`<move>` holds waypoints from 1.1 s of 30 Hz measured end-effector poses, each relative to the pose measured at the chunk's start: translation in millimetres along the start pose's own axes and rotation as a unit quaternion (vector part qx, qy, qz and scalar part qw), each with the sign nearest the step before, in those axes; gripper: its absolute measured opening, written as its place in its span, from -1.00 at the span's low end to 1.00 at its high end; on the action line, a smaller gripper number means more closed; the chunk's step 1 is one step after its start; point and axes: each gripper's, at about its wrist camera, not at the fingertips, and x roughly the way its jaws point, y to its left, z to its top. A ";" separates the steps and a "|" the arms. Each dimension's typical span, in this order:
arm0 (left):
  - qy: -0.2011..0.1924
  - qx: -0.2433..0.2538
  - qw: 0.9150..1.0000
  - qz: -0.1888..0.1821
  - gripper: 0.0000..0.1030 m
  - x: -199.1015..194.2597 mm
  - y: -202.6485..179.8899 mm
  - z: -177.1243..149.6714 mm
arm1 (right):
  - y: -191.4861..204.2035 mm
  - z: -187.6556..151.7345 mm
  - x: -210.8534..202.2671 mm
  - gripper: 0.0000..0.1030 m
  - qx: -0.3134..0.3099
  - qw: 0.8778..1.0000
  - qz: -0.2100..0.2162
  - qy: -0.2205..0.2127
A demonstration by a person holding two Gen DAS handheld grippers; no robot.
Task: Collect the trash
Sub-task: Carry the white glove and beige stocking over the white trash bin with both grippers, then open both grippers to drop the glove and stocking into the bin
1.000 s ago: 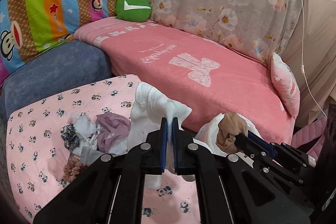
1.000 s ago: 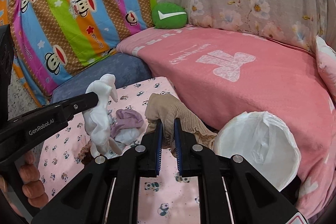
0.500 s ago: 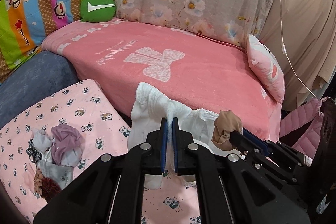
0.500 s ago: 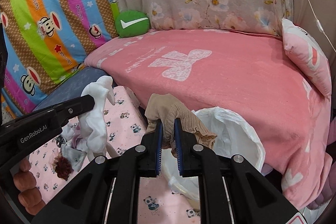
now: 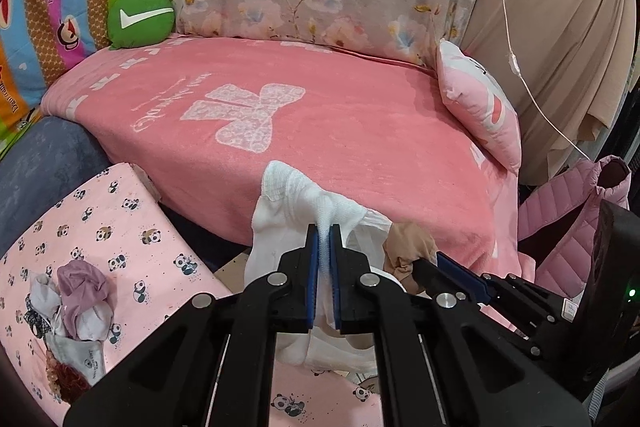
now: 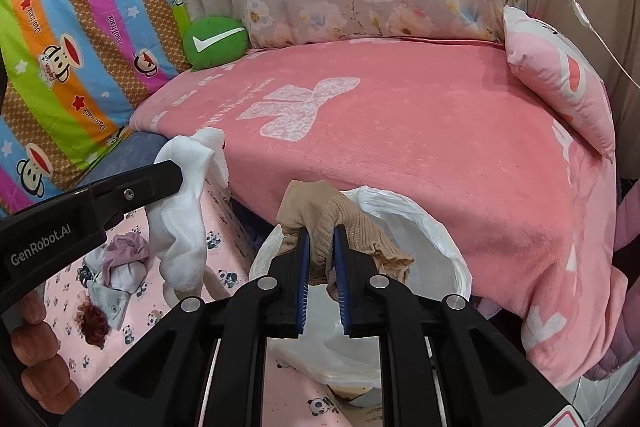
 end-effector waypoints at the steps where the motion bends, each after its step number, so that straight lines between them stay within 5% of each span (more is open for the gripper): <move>1: 0.001 0.002 1.000 -0.002 -0.88 1.7 -2.0 0.3 | -2.5 0.3 1.2 -0.72 0.002 1.000 -0.002 0.001; 5: 0.013 -0.003 1.000 -0.008 -0.86 11.3 -6.2 3.1 | -10.5 -0.1 2.5 -0.65 0.012 1.000 -0.009 0.001; 7: 0.014 -0.009 1.000 -0.004 -0.60 13.7 -5.8 4.0 | -12.5 -0.8 1.5 -0.49 0.014 1.000 -0.013 -0.002; 9: 0.007 -0.016 1.000 0.006 0.12 12.6 -4.6 4.0 | -14.2 -0.9 -0.3 -0.21 0.015 1.000 -0.019 -0.008; 11: -0.005 -0.023 1.000 0.016 0.35 9.4 -2.9 3.9 | -15.9 -0.3 -1.1 -0.19 0.017 1.000 -0.021 -0.010; 19: -0.008 -0.040 0.999 0.028 0.37 4.1 11.2 2.4 | -12.2 -1.1 -3.1 -0.15 0.011 1.000 -0.014 -0.006; 33: -0.018 -0.091 0.993 0.078 0.37 -24.1 63.6 -22.5 | 49.0 -14.5 -0.4 -0.12 -0.037 0.999 0.019 0.012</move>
